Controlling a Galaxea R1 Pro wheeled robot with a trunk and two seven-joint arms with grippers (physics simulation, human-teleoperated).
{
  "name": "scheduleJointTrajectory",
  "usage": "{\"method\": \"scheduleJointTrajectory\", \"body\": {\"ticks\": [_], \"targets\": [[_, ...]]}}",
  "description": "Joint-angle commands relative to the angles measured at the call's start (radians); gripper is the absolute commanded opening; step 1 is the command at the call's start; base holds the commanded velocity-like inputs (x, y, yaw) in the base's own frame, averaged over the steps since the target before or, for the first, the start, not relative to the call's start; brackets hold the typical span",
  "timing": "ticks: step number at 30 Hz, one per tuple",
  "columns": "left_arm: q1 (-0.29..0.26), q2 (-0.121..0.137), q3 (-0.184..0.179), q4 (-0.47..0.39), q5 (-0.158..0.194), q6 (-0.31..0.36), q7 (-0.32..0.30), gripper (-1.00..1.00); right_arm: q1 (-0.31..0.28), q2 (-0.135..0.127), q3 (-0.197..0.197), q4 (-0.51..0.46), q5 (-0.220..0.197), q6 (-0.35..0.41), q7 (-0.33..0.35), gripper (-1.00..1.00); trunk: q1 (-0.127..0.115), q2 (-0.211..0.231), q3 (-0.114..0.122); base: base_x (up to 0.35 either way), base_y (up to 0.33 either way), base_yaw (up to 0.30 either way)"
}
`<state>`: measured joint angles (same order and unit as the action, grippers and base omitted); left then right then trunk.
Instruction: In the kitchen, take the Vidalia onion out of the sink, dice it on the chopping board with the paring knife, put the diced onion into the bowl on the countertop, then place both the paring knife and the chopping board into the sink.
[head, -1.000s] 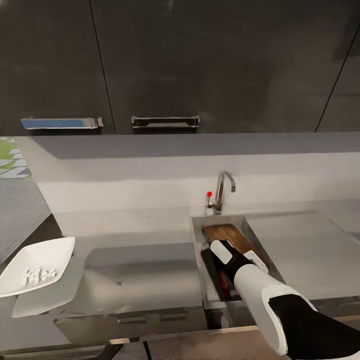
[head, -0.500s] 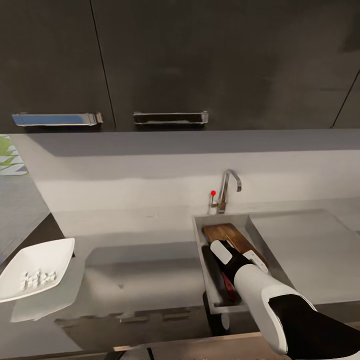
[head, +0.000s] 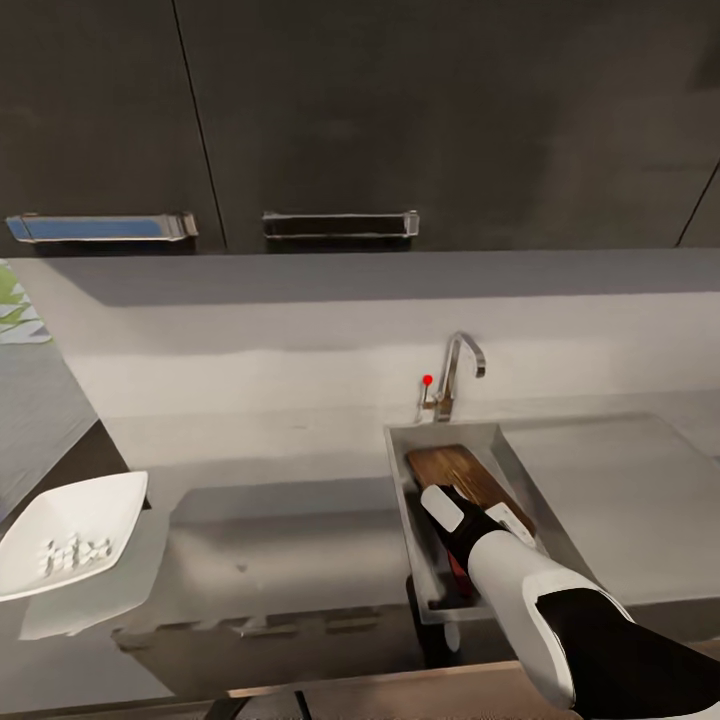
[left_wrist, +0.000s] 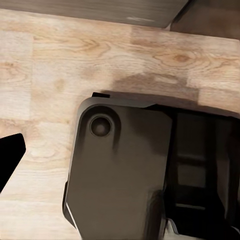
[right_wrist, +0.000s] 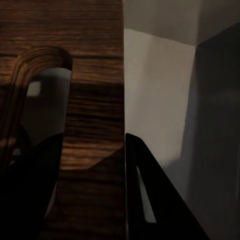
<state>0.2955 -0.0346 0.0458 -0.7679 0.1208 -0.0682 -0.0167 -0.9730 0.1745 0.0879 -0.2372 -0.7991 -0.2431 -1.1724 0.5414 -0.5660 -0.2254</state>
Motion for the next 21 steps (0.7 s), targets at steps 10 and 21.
{"method": "scheduleJointTrajectory", "body": {"ticks": [10,21], "targets": [[0.001,-0.001,0.002,-0.001,0.010,-0.001,-0.002,1.00,-0.001,0.000,0.009,0.002,-0.008,-0.008,-0.001,-1.00,0.000,-0.002,-0.017,0.000,0.000,0.000],[0.001,-0.001,0.002,-0.001,0.010,-0.001,-0.002,1.00,-0.001,0.000,0.010,0.001,-0.009,-0.032,-0.003,1.00,0.000,-0.002,-0.019,0.000,0.000,0.000]]}}
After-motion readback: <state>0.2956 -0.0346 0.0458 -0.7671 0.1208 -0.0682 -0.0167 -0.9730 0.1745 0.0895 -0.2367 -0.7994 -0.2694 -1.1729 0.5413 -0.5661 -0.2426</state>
